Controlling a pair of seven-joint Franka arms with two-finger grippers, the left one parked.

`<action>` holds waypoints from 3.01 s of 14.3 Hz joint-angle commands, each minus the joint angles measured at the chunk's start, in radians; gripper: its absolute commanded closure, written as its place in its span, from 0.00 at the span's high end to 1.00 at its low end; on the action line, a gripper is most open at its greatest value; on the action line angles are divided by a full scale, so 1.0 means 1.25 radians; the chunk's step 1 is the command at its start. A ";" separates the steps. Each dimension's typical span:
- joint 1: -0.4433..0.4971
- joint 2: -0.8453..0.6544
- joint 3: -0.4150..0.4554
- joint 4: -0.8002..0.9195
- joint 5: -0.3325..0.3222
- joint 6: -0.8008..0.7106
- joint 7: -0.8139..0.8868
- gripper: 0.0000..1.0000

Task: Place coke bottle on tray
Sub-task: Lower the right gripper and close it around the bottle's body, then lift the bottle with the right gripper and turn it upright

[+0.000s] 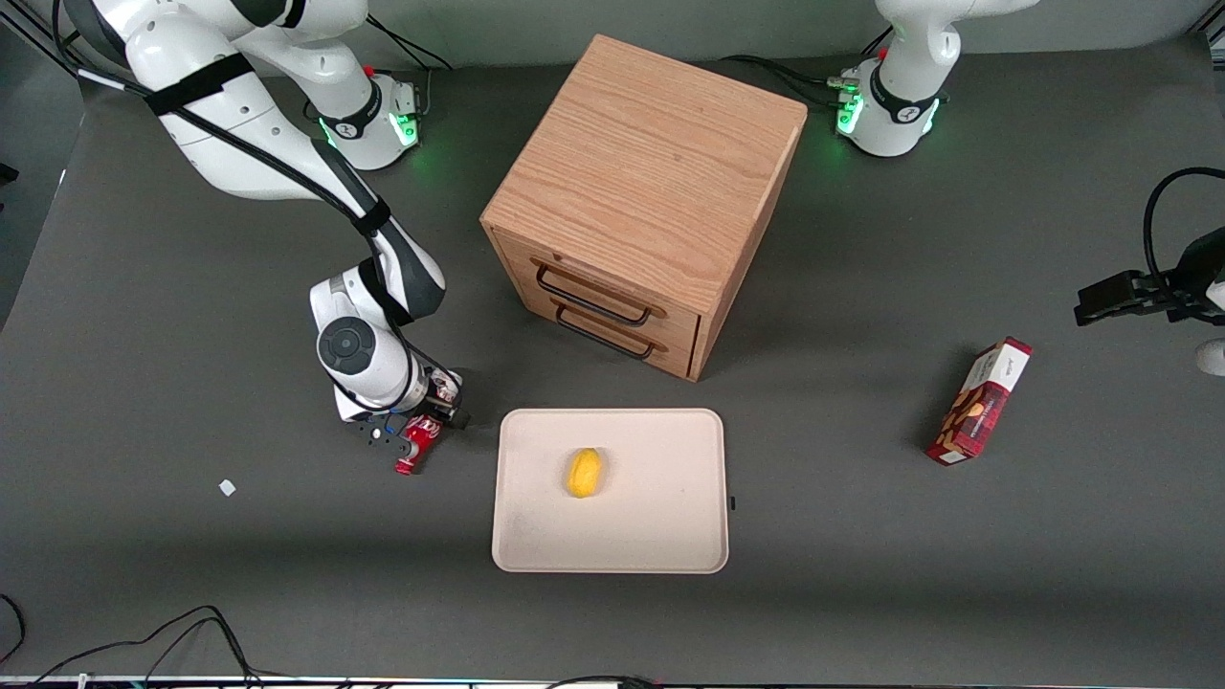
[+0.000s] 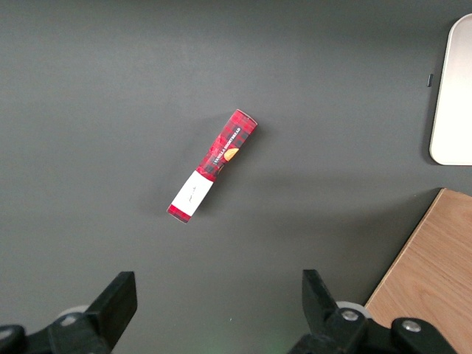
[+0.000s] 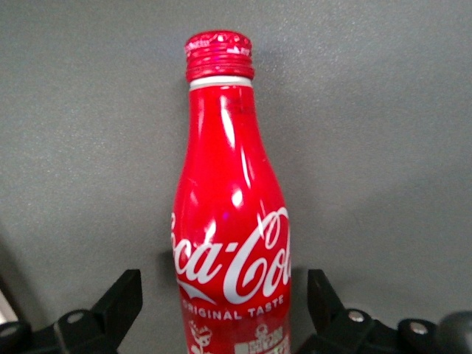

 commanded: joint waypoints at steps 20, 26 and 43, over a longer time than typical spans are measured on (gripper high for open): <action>-0.012 -0.080 0.004 0.007 -0.026 -0.092 0.013 0.00; -0.132 -0.204 0.105 0.069 -0.015 -0.296 -0.101 0.00; -0.107 0.005 0.261 0.718 -0.024 -0.871 -0.250 0.00</action>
